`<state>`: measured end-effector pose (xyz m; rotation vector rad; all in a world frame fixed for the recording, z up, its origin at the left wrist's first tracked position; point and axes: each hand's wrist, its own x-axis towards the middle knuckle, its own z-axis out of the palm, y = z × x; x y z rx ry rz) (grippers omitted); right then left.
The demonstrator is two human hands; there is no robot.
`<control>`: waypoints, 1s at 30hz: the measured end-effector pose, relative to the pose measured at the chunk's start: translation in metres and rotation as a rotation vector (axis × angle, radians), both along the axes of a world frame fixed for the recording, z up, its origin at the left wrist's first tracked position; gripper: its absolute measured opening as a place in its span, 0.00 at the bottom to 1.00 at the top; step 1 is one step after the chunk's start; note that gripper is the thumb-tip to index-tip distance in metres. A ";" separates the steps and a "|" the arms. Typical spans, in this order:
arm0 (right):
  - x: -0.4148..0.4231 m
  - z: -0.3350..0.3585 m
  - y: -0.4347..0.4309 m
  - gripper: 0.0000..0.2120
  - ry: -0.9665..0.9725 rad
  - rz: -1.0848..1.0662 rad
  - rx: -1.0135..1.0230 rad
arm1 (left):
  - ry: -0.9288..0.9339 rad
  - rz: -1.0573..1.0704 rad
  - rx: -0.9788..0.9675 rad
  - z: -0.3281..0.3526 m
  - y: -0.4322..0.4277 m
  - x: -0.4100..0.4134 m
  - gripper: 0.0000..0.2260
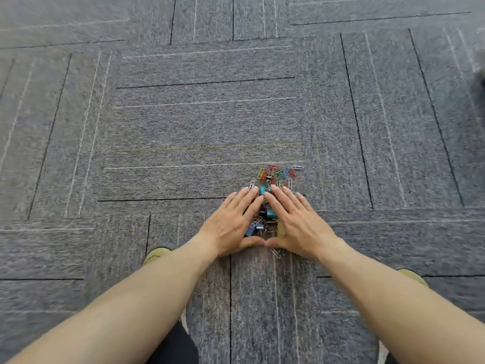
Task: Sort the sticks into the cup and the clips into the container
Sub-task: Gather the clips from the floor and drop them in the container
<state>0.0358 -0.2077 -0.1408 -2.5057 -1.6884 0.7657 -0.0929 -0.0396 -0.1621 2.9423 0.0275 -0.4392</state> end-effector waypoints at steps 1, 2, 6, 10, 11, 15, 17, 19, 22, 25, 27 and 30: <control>0.001 -0.003 -0.003 0.51 -0.009 -0.002 0.042 | -0.051 0.004 0.011 -0.004 0.000 -0.003 0.42; 0.001 -0.006 -0.006 0.47 -0.029 -0.009 0.081 | -0.100 0.010 0.030 -0.007 -0.001 -0.004 0.39; -0.005 -0.015 -0.008 0.34 -0.121 -0.058 0.169 | -0.269 0.007 0.129 -0.011 -0.009 -0.003 0.27; -0.014 -0.019 -0.007 0.27 -0.191 -0.154 0.264 | -0.313 0.035 0.141 -0.008 -0.012 0.007 0.19; -0.015 -0.020 -0.006 0.25 -0.205 -0.164 0.275 | -0.305 0.039 0.142 -0.008 -0.012 0.008 0.18; -0.015 -0.021 -0.004 0.18 -0.254 -0.148 0.341 | -0.294 0.020 0.144 -0.004 -0.010 0.011 0.14; -0.012 -0.018 -0.002 0.17 -0.238 -0.143 0.324 | -0.305 0.013 0.121 -0.002 -0.007 0.014 0.11; -0.009 -0.015 -0.001 0.16 -0.188 -0.140 0.274 | -0.294 0.019 0.078 0.003 -0.005 0.019 0.09; -0.006 -0.007 0.001 0.13 -0.099 -0.142 0.242 | -0.258 0.035 -0.005 0.012 -0.004 0.023 0.10; -0.002 0.010 0.006 0.13 -0.029 -0.163 0.237 | -0.204 0.069 -0.075 0.024 -0.003 0.027 0.10; 0.003 0.025 0.010 0.14 0.004 -0.182 0.230 | -0.181 0.091 -0.091 0.038 -0.001 0.031 0.11; 0.012 0.051 0.017 0.14 0.046 -0.229 0.248 | -0.190 0.125 -0.109 0.065 0.005 0.040 0.11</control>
